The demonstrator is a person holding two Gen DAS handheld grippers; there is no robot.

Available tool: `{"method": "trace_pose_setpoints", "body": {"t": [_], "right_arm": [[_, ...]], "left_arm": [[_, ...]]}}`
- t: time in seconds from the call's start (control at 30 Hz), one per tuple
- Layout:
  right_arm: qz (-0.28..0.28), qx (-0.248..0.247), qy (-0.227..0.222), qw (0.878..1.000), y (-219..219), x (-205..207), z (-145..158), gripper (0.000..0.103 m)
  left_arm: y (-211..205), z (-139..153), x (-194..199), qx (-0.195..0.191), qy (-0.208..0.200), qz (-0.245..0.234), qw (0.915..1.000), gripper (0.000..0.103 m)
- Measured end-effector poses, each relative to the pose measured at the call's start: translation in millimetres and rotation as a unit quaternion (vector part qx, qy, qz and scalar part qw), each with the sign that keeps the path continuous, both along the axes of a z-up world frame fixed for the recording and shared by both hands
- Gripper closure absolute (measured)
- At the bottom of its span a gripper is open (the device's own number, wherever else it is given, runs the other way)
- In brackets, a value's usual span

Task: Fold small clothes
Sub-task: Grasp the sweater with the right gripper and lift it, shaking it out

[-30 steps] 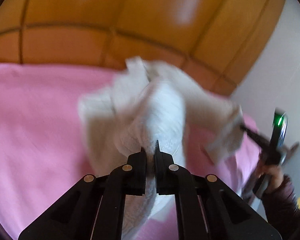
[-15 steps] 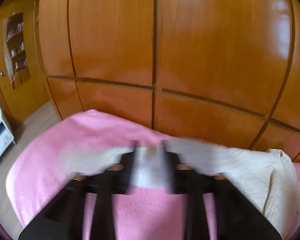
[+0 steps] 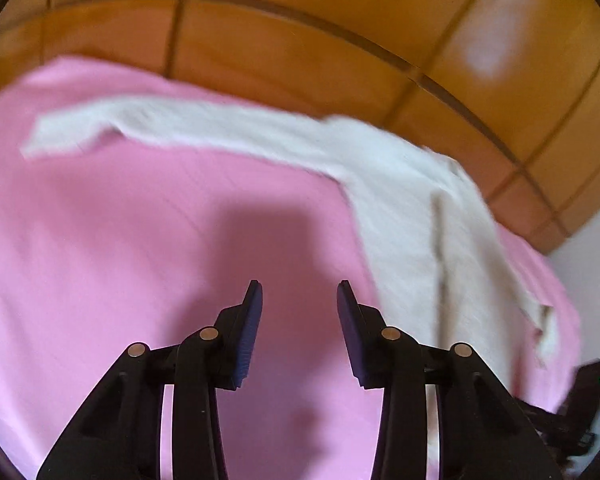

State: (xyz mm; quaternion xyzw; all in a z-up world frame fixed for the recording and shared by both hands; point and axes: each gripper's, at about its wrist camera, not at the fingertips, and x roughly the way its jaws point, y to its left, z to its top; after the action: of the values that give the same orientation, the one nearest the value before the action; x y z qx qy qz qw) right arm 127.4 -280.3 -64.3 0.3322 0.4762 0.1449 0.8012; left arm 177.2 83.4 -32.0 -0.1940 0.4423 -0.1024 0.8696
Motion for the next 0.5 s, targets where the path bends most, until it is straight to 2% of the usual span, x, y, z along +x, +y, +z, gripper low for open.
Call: {"method": "trace_pose_setpoints", "body": {"t": [0.03,0.07,0.1,0.13,0.2,0.3,0.37,0.5], "right_arm": [[-0.010,0.012,0.000,1.000,2,1,-2,0.071],[-0.019,0.027,-0.002,0.999,4,1,-2,0.075],[-0.023,0.034,-0.003,0.999,3,2,-1,0.082],[-0.025,0.034,-0.007,0.999,1,3,2,0.096],[-0.029,0.005,-0.029,0.999,-1,1,17,0.098],[-0.039,-0.047,-0.080,0.995,-12,-13,50,0.098],[-0.064,-0.093,-0.093,0.989,-34,-21,63,0.098],[-0.107,-0.175,-0.060,0.977,-77,-23,49,0.098]], "left_arm": [[-3,-2,1,-0.015,0.006,-0.003,0.9999,0.065],[-8,-7,-3,-0.038,0.015,-0.006,0.9991,0.065],[-12,-14,-6,-0.072,0.024,-0.011,0.9970,0.065],[-15,-21,-8,-0.093,0.032,-0.012,0.9951,0.065],[-21,-29,-7,-0.105,0.050,-0.013,0.9931,0.065],[-30,-29,-17,-0.117,0.044,-0.027,0.9918,0.065],[-37,-28,-23,-0.120,0.040,-0.040,0.9912,0.065],[-46,-33,-31,-0.152,0.049,-0.059,0.9854,0.065]]}}
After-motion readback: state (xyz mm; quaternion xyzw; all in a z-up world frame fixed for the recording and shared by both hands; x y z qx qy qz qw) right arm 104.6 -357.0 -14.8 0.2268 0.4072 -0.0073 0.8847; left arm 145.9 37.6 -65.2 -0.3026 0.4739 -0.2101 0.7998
